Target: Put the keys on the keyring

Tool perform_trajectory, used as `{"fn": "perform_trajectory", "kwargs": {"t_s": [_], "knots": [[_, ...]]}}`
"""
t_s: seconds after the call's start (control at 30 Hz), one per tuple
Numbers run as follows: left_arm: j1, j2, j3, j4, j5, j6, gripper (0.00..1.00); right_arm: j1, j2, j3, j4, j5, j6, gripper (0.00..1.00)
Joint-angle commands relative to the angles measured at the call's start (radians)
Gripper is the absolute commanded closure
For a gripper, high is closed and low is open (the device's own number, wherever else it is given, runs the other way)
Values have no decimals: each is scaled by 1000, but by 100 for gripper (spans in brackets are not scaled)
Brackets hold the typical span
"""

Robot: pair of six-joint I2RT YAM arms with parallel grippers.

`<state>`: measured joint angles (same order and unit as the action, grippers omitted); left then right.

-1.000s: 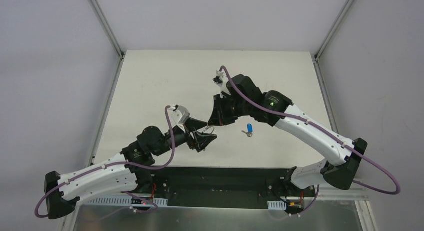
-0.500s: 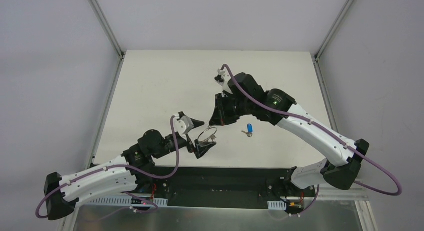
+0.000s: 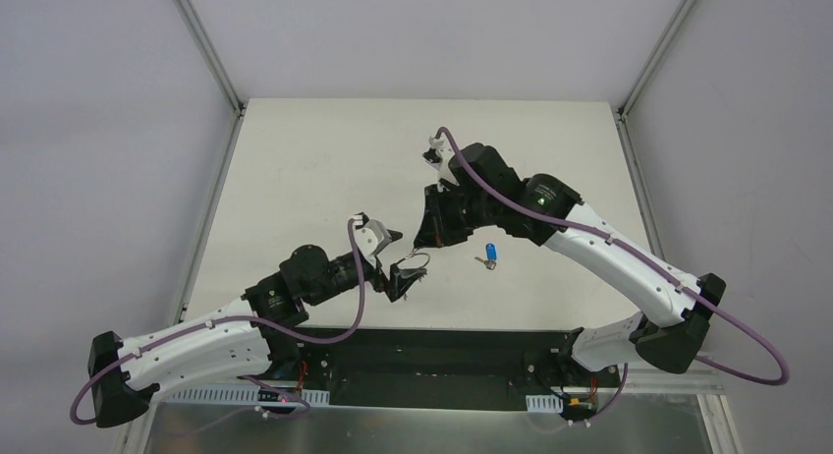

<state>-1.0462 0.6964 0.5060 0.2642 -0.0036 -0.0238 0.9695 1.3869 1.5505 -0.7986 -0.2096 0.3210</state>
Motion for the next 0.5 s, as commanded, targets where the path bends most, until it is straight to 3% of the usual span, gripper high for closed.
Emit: {"fn": "perform_trajectory", "kwargs": {"t_s": [0.0, 0.1, 0.2, 0.47], "knots": [[-2, 0, 16, 29, 42, 43, 18, -10, 2, 44, 10, 0, -11, 100], [0, 10, 27, 27, 72, 42, 33, -10, 13, 52, 5, 4, -8, 100], [-2, 3, 19, 53, 77, 35, 40, -10, 15, 53, 1, 10, -7, 100], [-1, -43, -17, 121, 78, 33, 52, -11, 22, 51, -3, 10, 0, 100]]}}
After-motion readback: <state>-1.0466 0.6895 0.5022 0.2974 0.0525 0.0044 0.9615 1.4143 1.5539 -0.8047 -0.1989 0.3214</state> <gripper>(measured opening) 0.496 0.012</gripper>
